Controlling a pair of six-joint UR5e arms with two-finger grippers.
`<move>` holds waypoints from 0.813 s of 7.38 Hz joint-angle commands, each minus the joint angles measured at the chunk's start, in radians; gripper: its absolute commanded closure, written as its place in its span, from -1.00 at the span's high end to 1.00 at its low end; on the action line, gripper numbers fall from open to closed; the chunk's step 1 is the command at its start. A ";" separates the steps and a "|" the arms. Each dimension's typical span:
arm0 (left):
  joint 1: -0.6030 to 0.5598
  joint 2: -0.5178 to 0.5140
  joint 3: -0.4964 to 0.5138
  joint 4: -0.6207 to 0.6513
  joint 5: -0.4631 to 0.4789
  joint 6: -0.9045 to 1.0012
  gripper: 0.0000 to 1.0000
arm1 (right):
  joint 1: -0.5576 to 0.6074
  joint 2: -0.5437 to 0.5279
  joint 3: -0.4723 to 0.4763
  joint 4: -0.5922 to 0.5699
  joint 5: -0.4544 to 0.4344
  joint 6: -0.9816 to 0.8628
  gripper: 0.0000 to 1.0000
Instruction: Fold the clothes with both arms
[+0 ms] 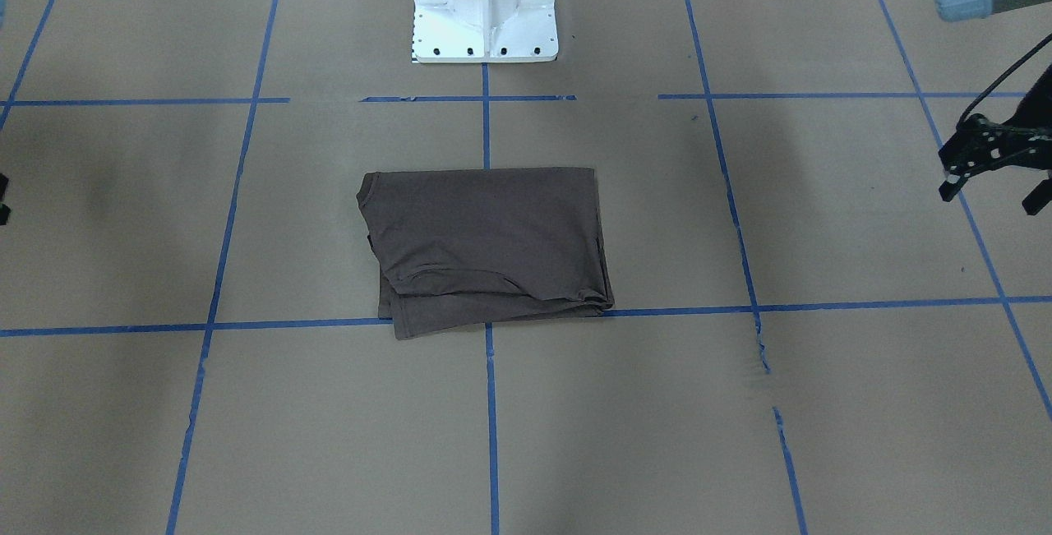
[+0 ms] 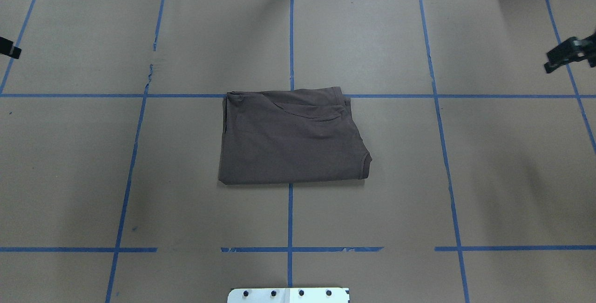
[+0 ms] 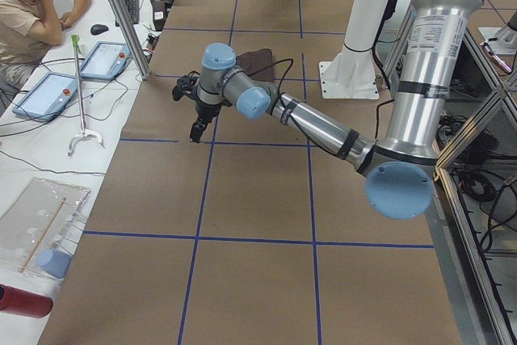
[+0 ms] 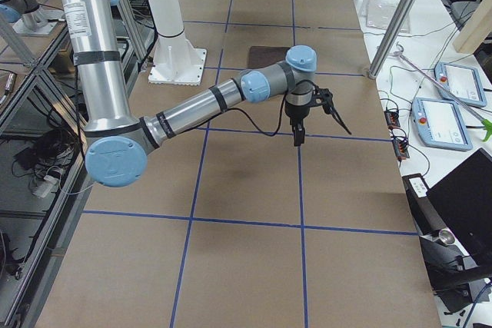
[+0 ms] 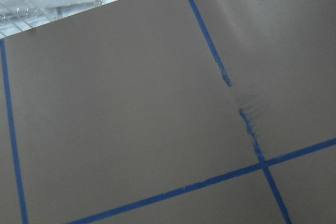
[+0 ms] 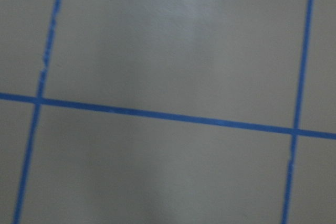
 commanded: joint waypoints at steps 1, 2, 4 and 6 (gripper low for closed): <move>-0.047 0.117 0.016 0.015 -0.034 0.072 1.00 | 0.180 -0.219 -0.017 -0.005 0.011 -0.198 1.00; -0.069 0.160 0.027 0.028 -0.042 0.092 1.00 | 0.226 -0.299 -0.016 -0.004 0.017 -0.189 1.00; -0.101 0.215 0.069 0.071 -0.142 0.212 1.00 | 0.271 -0.376 -0.010 0.005 0.034 -0.218 1.00; -0.152 0.267 0.110 0.074 -0.142 0.296 1.00 | 0.271 -0.394 -0.022 0.054 0.042 -0.219 1.00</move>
